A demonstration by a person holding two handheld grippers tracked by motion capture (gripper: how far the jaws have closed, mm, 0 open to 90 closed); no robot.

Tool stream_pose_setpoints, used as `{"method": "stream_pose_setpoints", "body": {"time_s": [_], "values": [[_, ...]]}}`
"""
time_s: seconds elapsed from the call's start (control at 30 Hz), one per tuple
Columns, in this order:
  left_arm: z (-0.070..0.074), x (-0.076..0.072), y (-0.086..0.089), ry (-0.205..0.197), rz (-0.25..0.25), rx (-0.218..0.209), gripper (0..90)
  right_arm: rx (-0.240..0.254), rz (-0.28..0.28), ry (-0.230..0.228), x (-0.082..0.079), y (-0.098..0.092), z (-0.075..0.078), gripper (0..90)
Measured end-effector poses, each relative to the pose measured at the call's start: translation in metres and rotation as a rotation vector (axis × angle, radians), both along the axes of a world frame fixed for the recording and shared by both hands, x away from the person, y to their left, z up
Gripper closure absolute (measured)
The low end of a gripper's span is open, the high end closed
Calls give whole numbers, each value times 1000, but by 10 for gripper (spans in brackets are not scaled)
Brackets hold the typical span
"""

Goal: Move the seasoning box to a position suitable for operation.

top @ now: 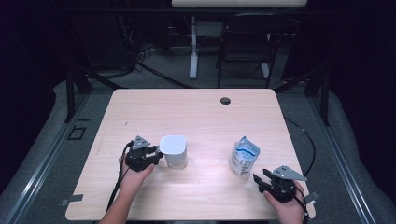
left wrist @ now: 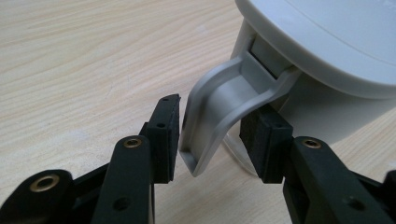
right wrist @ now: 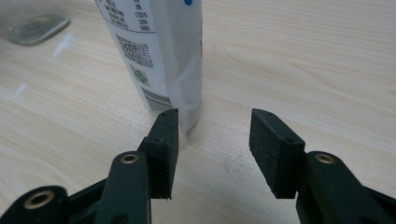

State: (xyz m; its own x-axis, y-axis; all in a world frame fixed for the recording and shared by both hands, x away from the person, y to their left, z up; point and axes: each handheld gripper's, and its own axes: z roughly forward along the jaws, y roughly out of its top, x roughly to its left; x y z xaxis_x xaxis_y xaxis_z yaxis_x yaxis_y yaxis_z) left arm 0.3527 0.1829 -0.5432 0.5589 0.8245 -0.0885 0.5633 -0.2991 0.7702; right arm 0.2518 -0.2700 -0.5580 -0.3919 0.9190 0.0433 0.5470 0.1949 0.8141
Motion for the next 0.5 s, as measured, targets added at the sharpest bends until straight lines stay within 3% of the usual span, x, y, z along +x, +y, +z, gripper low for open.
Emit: {"method": "stream_pose_setpoints", "body": {"time_s": [0.17, 0.5], "values": [[0, 1, 0, -7, -4, -6, 605, 7, -5, 4, 0, -2, -1, 523], [1, -1, 0, -28, -20, 37, 675, 30, 2, 11, 1, -2, -2, 536]]}}
